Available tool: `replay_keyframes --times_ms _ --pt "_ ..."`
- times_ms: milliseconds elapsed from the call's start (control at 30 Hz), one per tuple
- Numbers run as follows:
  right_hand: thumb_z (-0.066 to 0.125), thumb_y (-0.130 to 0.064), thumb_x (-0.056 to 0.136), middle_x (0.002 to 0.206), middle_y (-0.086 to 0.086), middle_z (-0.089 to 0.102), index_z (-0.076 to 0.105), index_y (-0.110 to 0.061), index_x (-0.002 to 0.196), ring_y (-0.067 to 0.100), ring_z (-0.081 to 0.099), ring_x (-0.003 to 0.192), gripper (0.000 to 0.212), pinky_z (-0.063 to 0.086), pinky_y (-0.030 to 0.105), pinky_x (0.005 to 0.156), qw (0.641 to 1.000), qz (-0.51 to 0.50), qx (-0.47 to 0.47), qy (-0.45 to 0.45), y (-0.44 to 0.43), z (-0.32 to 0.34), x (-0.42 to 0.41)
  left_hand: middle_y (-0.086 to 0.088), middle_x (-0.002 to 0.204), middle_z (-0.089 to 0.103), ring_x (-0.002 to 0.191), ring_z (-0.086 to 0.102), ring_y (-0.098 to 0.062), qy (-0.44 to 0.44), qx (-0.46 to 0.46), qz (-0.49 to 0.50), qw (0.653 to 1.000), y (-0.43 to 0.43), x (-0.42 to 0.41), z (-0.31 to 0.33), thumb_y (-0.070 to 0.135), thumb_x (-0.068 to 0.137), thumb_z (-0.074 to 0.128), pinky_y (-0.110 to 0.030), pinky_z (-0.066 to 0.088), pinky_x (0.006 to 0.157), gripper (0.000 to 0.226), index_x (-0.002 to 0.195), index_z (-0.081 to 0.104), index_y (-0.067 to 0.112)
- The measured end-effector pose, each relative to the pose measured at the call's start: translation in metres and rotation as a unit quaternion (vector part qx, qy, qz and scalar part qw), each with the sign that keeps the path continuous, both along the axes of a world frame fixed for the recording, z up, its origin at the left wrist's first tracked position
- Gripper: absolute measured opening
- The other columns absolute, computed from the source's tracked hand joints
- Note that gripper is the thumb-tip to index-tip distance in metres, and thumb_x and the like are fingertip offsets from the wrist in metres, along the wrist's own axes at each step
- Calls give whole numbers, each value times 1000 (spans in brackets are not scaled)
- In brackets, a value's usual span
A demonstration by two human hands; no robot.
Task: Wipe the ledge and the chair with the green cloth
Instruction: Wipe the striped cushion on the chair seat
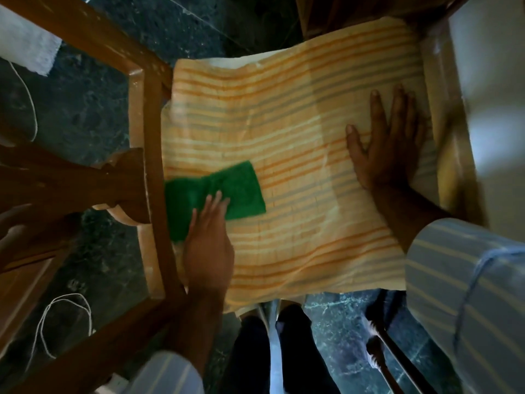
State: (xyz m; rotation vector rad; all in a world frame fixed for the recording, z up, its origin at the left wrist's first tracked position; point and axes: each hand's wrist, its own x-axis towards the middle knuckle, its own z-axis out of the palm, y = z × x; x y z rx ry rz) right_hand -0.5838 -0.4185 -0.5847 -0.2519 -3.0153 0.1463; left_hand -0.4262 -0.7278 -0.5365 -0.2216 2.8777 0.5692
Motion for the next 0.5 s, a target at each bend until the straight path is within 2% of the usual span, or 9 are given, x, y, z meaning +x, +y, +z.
replay_keyframes --times_ms 100,167,200,267,300,333,367,433,500 --pt "24 -72 102 176 11 22 25 -32 167 35 21 162 75 18 57 129 1000 -1 2 4 0 1 0 3 154 43 146 33 -15 -43 44 46 997 22 66 23 -10 88 59 -46 31 121 59 142 54 14" --pt "23 -72 102 176 12 21 25 -32 167 36 21 162 76 18 57 129 1000 -1 2 2 -1 1 0 11 149 45 144 40 -14 -76 97 53 991 38 86 39 -3 95 58 -46 36 118 51 141 56 18" --pt "23 -72 102 176 12 21 25 -32 167 36 21 162 76 17 57 129 1000 -1 0 -1 -1 2 0 15 143 51 138 49 -14 -82 122 64 987 43 85 47 3 98 56 -43 42 115 47 141 56 22" --pt "25 -70 102 176 12 21 26 -31 167 36 20 162 76 17 57 130 1000 -5 -2 -5 -1 2 0 24 118 61 102 67 -8 -77 145 116 980 43 58 60 17 101 53 -36 58 90 40 139 58 27" --pt "28 -69 103 176 12 21 26 -31 167 36 20 162 75 17 57 130 1000 -6 -3 -5 -1 3 0 26 102 61 83 65 -1 -66 140 141 978 39 35 67 25 101 50 -31 60 74 36 135 60 28" --pt "30 -68 103 176 13 21 27 -31 167 36 20 162 74 17 57 130 1000 -6 -4 -3 -1 3 0 25 88 57 72 60 5 -56 130 161 977 34 7 72 32 102 45 -25 55 64 30 128 61 29" --pt "31 -68 103 176 13 21 27 -30 167 36 21 162 74 18 56 130 1000 -5 -2 -3 -1 3 0 22 82 54 68 59 7 -37 122 181 975 28 -25 77 36 103 42 -16 48 60 27 122 60 32" --pt "33 -67 103 176 12 20 26 -31 167 36 20 163 74 18 56 130 1000 -5 -2 -8 -1 4 0 21 88 57 70 56 11 50 116 202 971 15 -94 82 34 105 41 -6 39 58 25 119 61 30" --pt "33 -67 103 177 12 18 24 -31 168 36 18 163 74 16 57 130 1000 -6 -5 -21 -1 4 0 14 108 63 86 56 8 149 117 170 967 8 -157 85 23 103 45 0 38 73 32 131 62 22"
